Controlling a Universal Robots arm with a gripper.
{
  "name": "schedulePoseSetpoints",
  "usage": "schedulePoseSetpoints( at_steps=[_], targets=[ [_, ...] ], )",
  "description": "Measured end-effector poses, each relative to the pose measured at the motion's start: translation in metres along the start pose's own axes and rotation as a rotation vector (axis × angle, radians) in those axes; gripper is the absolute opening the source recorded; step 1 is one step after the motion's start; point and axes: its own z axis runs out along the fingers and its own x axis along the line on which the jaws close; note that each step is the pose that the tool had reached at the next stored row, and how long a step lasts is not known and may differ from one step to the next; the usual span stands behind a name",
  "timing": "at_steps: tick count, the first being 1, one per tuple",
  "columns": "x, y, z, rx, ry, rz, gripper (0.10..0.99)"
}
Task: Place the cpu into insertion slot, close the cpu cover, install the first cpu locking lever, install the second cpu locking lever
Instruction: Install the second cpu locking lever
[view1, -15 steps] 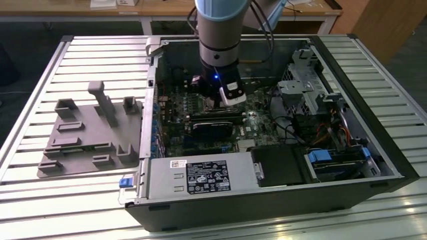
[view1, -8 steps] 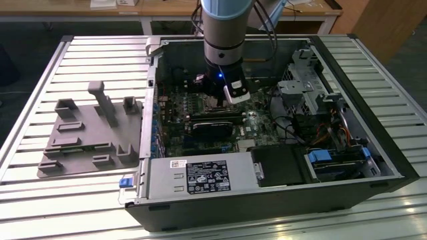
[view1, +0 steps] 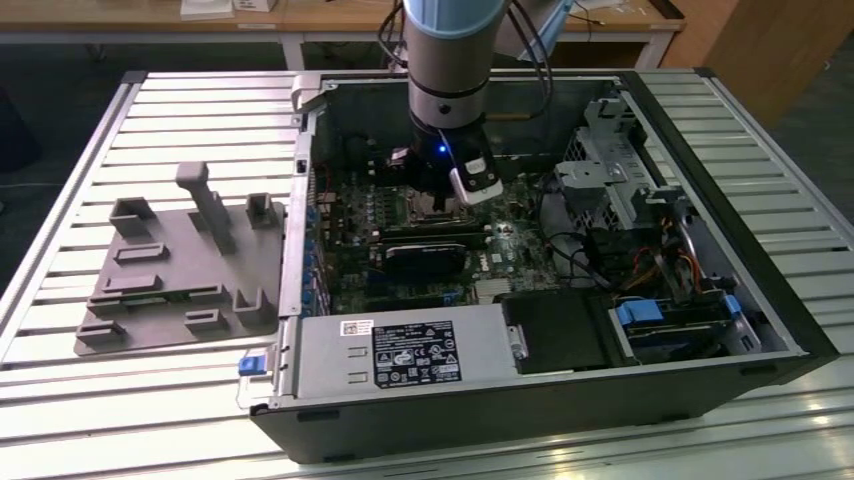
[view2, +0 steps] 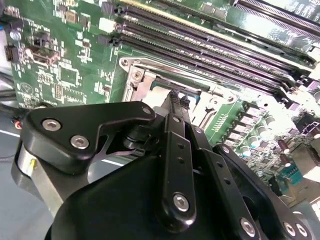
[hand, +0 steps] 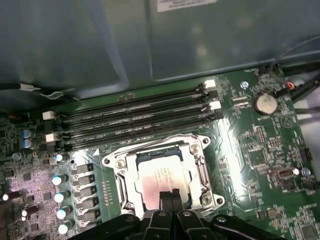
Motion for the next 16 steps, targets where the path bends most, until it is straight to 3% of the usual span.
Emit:
schedulePoseSetpoints(
  at_steps=[11,16],
  targets=[
    [0.0020,0.0087,0.0033,-0.003,0.0108,-0.084,0.102],
    [0.0021,0.0095,0.0019,-0.004,0.0134,-0.098,0.102]
  ],
)
